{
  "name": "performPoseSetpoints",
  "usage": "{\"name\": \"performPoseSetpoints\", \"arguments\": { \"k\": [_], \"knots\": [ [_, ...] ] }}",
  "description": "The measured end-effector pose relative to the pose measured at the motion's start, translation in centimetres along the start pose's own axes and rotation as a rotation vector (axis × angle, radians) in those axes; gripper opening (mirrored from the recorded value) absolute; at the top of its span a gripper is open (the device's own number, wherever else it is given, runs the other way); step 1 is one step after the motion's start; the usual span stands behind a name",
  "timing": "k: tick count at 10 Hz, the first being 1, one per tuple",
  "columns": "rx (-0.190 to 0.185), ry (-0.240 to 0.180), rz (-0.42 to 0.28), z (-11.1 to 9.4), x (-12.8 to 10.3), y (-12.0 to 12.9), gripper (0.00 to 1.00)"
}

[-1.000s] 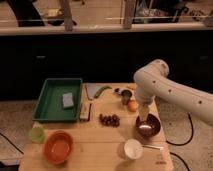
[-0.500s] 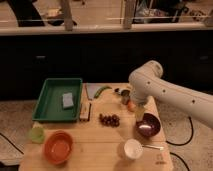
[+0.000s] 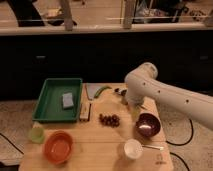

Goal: Place grapes in red bowl

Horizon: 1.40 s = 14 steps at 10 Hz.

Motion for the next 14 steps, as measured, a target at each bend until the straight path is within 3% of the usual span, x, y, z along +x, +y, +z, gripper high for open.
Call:
{"name": "performPoseSetpoints", "arguments": {
  "k": [7, 14],
  "knots": [
    [-0.006, -0.058, -0.013, 2.6, -2.0, -0.8, 0.80],
    [-0.038, -0.113, -0.010, 5.8, -3.3, -0.9, 0.80]
  ]
}}
